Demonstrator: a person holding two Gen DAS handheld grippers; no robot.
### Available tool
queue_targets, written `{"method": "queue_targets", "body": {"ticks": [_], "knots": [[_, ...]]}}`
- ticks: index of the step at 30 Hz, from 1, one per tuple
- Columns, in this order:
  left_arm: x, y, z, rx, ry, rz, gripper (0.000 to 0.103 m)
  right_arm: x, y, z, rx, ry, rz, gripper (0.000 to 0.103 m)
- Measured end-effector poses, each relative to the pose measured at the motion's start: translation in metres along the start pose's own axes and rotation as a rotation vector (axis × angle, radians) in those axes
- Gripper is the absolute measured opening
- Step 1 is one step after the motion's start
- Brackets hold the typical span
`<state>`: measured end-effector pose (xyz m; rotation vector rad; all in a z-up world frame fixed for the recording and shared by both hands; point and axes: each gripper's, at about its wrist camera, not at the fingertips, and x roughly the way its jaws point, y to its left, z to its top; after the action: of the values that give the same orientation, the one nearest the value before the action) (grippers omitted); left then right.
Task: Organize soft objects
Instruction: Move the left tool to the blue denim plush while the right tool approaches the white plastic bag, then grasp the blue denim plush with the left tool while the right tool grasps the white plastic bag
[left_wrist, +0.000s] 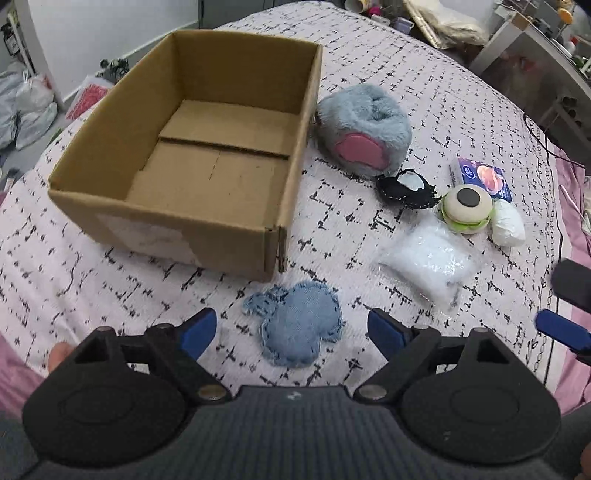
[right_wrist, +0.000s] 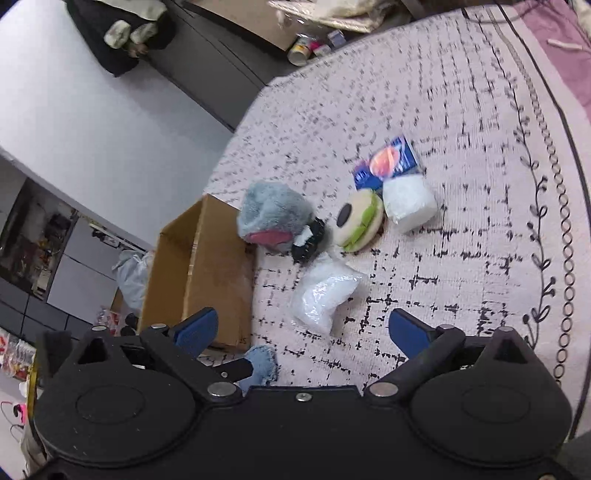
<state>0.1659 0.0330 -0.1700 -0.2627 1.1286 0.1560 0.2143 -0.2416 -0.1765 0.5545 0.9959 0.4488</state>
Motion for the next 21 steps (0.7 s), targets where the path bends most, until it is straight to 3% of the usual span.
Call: {"method": "queue_targets", "body": {"ticks": [3,8,11,19,21], "knots": [[0.005,0.004,0.0,-0.024,-0.006,0.007,0.086,0.013,-0.007,0.002,0.06,0.011,-0.002,0.087],[0.013,0.013,0.002,-0.076,-0.004,0.008,0.082,0.03,-0.01,0.002,0.104,0.037,-0.012,0.087],[0.018,0.015,0.002,-0.087,0.016,0.003,0.078,0.04,-0.007,-0.001,0.107,0.052,-0.006,0.079],[0.027,0.013,-0.003,-0.071,0.042,-0.001,0.069,0.052,-0.012,-0.003,0.17,0.037,-0.028,0.074],[0.03,0.013,-0.003,-0.074,0.052,0.001,0.064,0.06,-0.012,-0.003,0.177,0.046,-0.026,0.061]]}}
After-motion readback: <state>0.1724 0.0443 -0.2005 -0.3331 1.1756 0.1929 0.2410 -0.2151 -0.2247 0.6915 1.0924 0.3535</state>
